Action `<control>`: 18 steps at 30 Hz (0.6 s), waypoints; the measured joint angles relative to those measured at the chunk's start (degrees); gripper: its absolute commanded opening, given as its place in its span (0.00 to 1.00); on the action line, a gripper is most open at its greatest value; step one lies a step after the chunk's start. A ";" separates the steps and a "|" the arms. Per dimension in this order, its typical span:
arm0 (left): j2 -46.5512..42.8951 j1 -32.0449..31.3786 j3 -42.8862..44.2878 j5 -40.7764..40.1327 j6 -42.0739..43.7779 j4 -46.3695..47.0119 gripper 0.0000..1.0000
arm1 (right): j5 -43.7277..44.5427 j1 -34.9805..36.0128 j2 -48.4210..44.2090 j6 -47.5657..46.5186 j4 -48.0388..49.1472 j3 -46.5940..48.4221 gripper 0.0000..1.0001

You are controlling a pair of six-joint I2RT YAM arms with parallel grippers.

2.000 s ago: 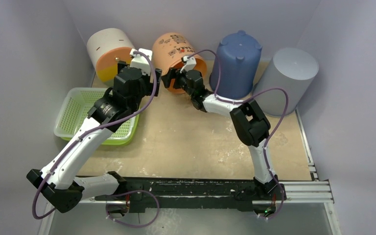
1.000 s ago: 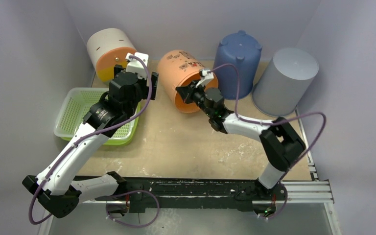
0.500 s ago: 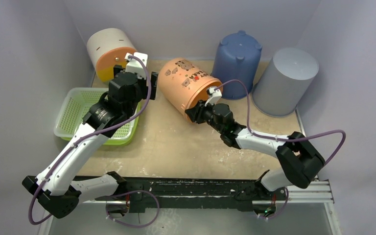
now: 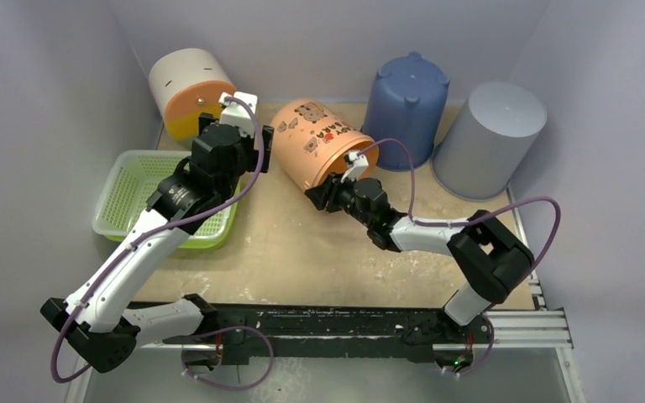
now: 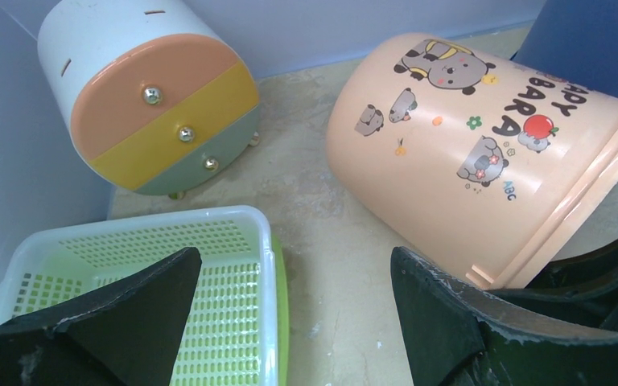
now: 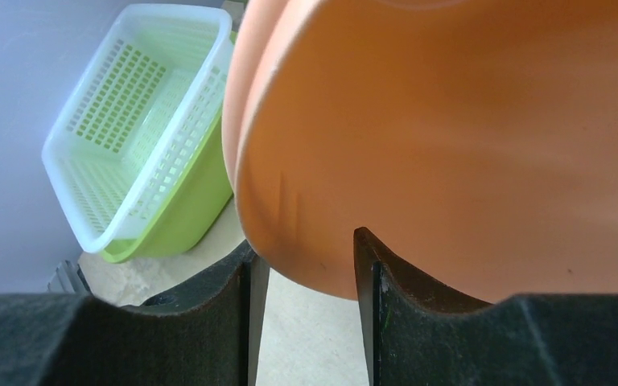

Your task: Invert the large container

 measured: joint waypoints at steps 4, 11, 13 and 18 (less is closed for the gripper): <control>0.13 0.00 -0.61 0.04 -0.02 -0.26 0.85 | -0.61 0.50 1.70 0.68 1.22 1.55 0.45; 0.59 0.00 -0.74 0.04 -0.07 -0.68 0.85 | -1.16 2.49 1.62 1.07 3.80 2.45 0.49; 0.55 0.00 -1.14 0.02 -0.15 -0.61 0.85 | -1.03 2.86 1.18 1.07 3.69 2.45 0.49; 0.55 0.00 -2.27 0.04 -0.46 -0.74 0.85 | 0.48 3.10 -0.92 0.98 3.74 2.49 0.50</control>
